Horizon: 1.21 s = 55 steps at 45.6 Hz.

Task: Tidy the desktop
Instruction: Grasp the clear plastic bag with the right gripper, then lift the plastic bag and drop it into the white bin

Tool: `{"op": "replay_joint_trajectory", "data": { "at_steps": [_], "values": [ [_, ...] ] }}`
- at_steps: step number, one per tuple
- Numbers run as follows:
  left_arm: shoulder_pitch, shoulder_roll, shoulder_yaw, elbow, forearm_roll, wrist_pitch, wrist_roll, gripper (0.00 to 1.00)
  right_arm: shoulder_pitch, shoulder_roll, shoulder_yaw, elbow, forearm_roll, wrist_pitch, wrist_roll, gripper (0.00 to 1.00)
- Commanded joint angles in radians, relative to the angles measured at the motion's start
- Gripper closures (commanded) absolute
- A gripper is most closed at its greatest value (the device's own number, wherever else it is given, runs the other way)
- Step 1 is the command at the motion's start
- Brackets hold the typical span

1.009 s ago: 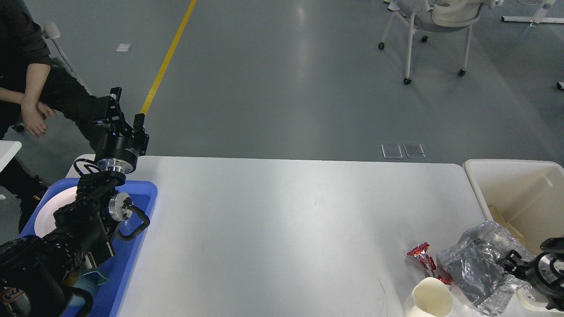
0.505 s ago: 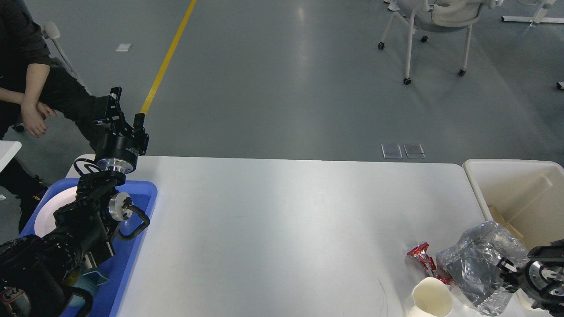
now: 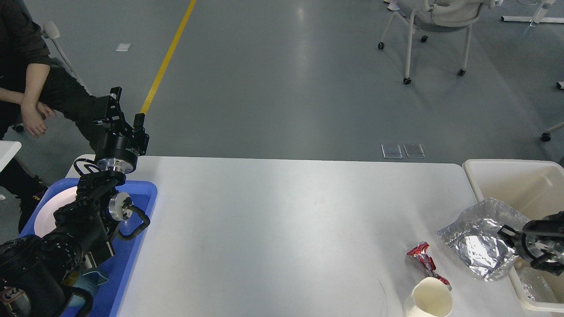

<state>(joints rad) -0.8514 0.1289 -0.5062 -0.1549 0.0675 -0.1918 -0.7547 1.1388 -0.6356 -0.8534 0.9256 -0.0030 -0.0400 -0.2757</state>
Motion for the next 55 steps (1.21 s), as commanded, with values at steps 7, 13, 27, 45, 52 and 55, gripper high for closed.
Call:
{"op": "replay_joint_trajectory", "data": {
  "at_steps": [7,13,27,45,52,55],
  "values": [
    [0.0,0.0,0.0,0.0,0.0,0.0,0.0,0.04,0.192,-0.018,0.014,0.048,0.001,0.015,0.001,1.0],
    [0.002,0.0,0.0,0.0,0.0,0.0,0.0,0.03,0.335,-0.073,0.011,0.133,0.0,0.035,0.001,1.0],
    [0.0,0.0,0.0,0.0,0.0,0.0,0.0,0.04,0.801,-0.141,0.011,0.203,0.037,0.448,-0.007,1.0],
    [0.0,0.0,0.0,0.0,0.0,0.0,0.0,0.04,0.836,-0.187,-0.022,0.112,0.087,0.49,-0.007,1.0],
    [0.0,0.0,0.0,0.0,0.0,0.0,0.0,0.04,0.526,-0.177,-0.021,-0.104,0.103,0.252,-0.007,1.0],
    [0.002,0.0,0.0,0.0,0.0,0.0,0.0,0.04,0.371,-0.168,-0.009,-0.204,0.104,0.154,-0.004,1.0]
  ]
}}
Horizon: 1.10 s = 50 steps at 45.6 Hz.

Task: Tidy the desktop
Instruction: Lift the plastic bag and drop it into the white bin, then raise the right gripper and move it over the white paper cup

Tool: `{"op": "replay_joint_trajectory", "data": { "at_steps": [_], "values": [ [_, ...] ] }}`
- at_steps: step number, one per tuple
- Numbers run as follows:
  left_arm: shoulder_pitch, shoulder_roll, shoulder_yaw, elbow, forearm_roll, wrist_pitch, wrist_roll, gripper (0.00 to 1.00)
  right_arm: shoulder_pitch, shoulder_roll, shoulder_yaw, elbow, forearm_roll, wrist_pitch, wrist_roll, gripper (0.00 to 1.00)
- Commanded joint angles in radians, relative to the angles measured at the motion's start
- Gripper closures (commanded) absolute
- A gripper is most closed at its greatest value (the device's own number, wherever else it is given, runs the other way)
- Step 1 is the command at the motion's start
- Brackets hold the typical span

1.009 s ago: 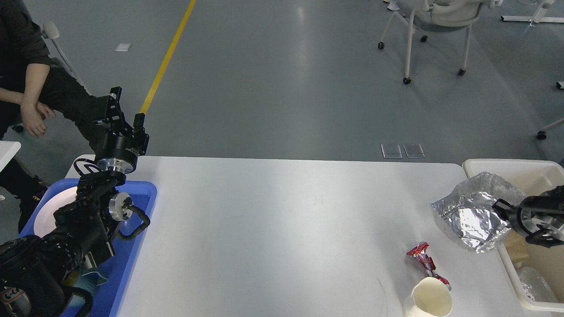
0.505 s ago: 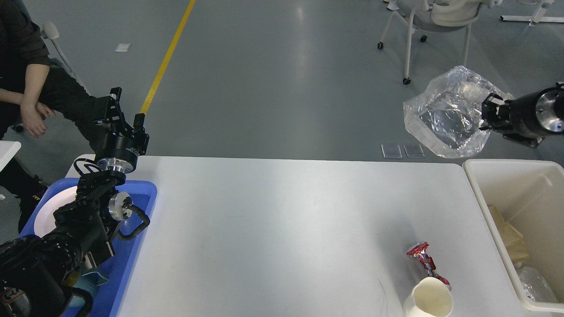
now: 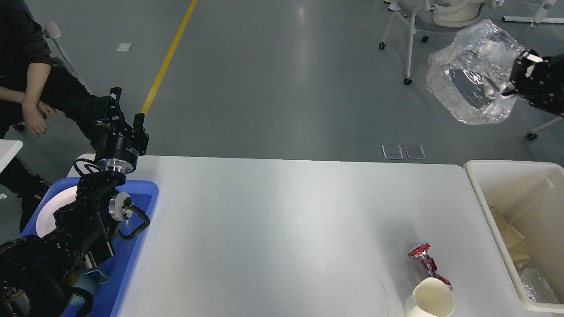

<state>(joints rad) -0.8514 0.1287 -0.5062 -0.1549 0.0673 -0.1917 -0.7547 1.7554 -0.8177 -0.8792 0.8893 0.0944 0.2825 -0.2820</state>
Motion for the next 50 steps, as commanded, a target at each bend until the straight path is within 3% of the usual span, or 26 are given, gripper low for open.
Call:
{"op": "replay_joint_trajectory", "data": {
  "at_steps": [1,12,17,24,33,42,50],
  "values": [
    [0.0,0.0,0.0,0.0,0.0,0.0,0.0,0.03,-0.295,0.018,0.028,-0.193,0.008,-0.19,0.003,1.0],
    [0.0,0.0,0.0,0.0,0.0,0.0,0.0,0.03,-0.677,0.051,0.243,-0.36,0.002,-0.246,0.006,0.99],
    [0.002,0.0,0.0,0.0,0.0,0.0,0.0,0.04,-0.796,0.126,0.243,-0.458,0.001,-0.249,0.006,0.7],
    [0.0,0.0,0.0,0.0,0.0,0.0,0.0,0.03,-0.875,0.199,0.243,-0.561,0.002,-0.25,0.006,0.0],
    [0.0,-0.001,0.0,0.0,0.0,0.0,0.0,0.03,-0.829,0.229,0.244,-0.547,0.005,-0.237,0.006,0.0],
    [0.0,-0.001,0.0,0.0,0.0,0.0,0.0,0.04,-0.573,0.264,0.226,-0.409,0.002,-0.227,0.006,0.0],
    [0.0,-0.001,0.0,0.0,0.0,0.0,0.0,0.04,-0.185,0.406,-0.088,-0.156,0.005,-0.197,0.014,0.0]
  ]
}}
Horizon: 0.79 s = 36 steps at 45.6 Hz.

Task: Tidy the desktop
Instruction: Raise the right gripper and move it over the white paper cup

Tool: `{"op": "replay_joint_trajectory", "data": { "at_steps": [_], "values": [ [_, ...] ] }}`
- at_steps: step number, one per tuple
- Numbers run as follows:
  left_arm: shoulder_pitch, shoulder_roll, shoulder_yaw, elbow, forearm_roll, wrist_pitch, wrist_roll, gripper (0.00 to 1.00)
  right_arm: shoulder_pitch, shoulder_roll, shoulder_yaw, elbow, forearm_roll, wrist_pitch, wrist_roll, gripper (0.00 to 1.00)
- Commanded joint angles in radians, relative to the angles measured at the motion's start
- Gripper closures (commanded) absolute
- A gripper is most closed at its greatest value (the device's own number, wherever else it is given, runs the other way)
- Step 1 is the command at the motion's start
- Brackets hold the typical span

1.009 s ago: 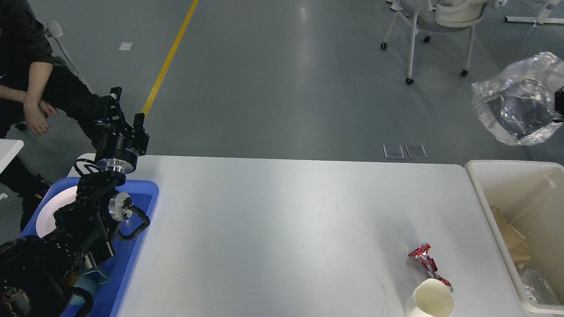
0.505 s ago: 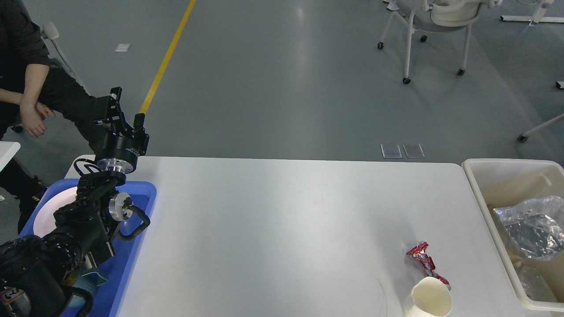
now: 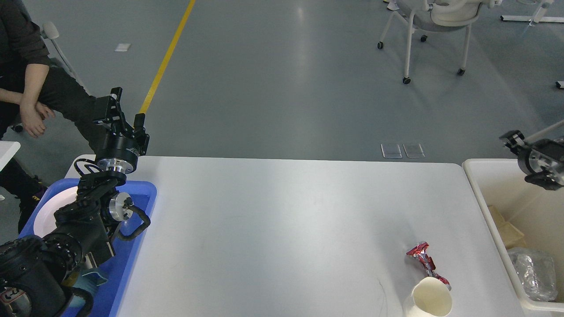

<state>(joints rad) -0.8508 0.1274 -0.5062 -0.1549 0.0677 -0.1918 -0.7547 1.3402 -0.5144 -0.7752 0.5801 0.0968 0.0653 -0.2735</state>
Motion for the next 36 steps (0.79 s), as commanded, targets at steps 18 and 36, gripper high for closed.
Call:
{"op": "replay_joint_trajectory", "data": {
  "at_steps": [18,36],
  "values": [
    [-0.001,0.0,0.0,0.0,0.0,0.0,0.0,0.03,0.87,0.257,-0.257,0.655,0.003,0.574,0.005,0.0],
    [-0.001,0.001,0.0,0.0,0.0,0.0,0.0,0.04,0.841,0.168,-0.265,0.695,-0.011,0.64,-0.001,0.0]
  ]
}}
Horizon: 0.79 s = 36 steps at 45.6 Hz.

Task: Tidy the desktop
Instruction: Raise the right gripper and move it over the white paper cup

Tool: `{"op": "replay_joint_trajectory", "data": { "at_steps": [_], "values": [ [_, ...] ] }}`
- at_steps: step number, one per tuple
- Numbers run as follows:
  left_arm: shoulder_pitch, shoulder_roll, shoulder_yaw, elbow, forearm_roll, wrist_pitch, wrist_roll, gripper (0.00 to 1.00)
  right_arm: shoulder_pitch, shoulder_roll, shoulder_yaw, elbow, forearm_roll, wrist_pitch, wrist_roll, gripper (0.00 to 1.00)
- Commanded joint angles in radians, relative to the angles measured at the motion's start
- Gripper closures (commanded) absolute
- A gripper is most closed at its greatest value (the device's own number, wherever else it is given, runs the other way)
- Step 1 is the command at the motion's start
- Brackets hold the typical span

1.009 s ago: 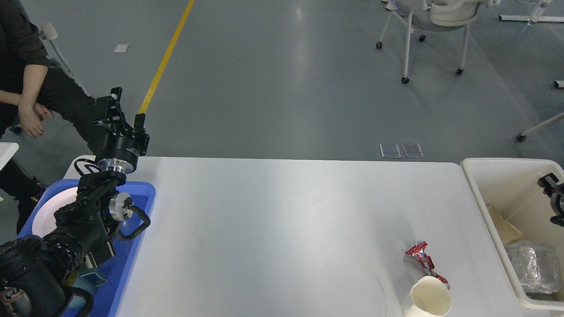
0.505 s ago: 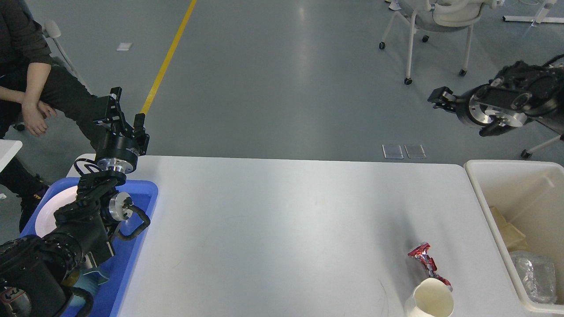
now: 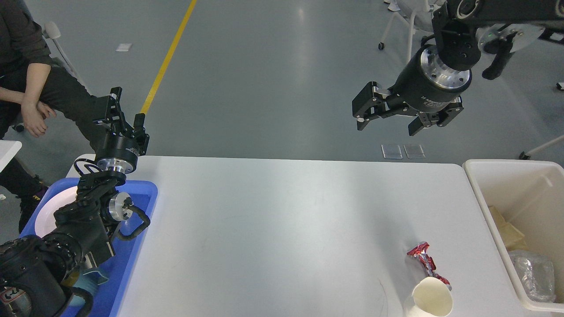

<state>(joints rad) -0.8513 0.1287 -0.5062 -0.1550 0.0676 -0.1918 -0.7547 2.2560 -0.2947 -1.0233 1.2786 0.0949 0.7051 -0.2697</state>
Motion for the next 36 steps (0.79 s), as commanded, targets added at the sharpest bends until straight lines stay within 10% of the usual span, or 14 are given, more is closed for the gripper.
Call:
{"op": "replay_joint_trajectory", "data": {
  "at_steps": [1,36],
  "values": [
    [0.0,0.0,0.0,0.0,0.0,0.0,0.0,0.04,-0.099,-0.063,-0.024,0.001,-0.01,0.004,-0.006,0.0],
    [0.0,0.0,0.0,0.0,0.0,0.0,0.0,0.03,-0.613,-0.205,-0.087,-0.024,-0.121,0.172,-0.011,0.0]
  ]
}}
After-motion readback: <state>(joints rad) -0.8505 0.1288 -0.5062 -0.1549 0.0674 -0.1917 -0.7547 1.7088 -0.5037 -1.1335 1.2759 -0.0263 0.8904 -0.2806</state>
